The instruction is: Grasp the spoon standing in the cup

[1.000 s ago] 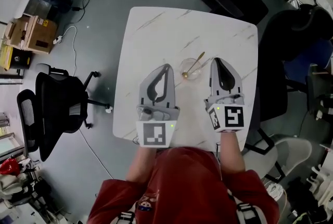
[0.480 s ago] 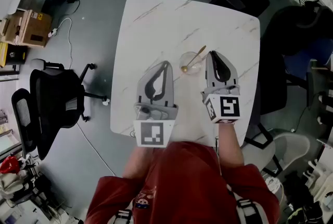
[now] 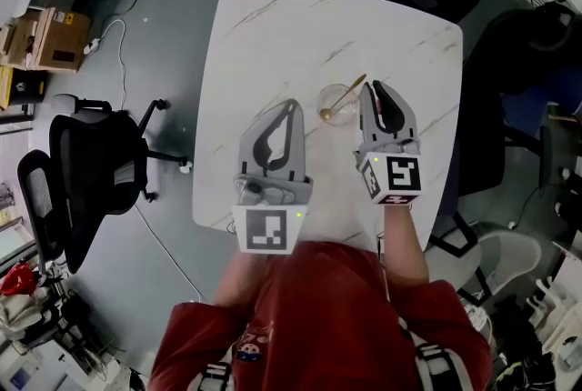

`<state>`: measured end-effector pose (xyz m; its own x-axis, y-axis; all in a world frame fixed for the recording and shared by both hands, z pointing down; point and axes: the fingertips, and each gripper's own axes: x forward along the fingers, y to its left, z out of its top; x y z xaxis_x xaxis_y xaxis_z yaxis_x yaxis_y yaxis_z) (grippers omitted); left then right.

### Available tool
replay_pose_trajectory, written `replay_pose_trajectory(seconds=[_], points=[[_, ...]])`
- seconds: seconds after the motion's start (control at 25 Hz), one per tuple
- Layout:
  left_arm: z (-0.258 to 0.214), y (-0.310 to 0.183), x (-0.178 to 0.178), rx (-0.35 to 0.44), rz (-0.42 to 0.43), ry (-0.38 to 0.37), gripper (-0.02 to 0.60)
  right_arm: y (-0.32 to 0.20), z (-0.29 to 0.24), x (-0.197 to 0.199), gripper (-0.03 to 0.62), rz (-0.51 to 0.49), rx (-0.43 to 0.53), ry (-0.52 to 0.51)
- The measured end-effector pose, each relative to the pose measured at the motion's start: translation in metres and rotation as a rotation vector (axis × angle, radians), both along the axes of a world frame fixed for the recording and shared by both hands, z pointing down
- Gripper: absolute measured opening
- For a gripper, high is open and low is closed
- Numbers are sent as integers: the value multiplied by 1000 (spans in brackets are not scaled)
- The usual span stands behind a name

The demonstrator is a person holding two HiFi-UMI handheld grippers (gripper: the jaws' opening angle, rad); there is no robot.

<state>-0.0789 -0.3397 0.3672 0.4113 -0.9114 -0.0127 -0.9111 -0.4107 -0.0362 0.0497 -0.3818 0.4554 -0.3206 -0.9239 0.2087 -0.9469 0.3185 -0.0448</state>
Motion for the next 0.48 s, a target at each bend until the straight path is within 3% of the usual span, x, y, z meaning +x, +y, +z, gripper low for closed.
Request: replay_pose_trajectory(seconds=[0.48], points=[[-3,-5,-8,9,-25,12,9,-11,27,-4,115,-11,-86,-16]])
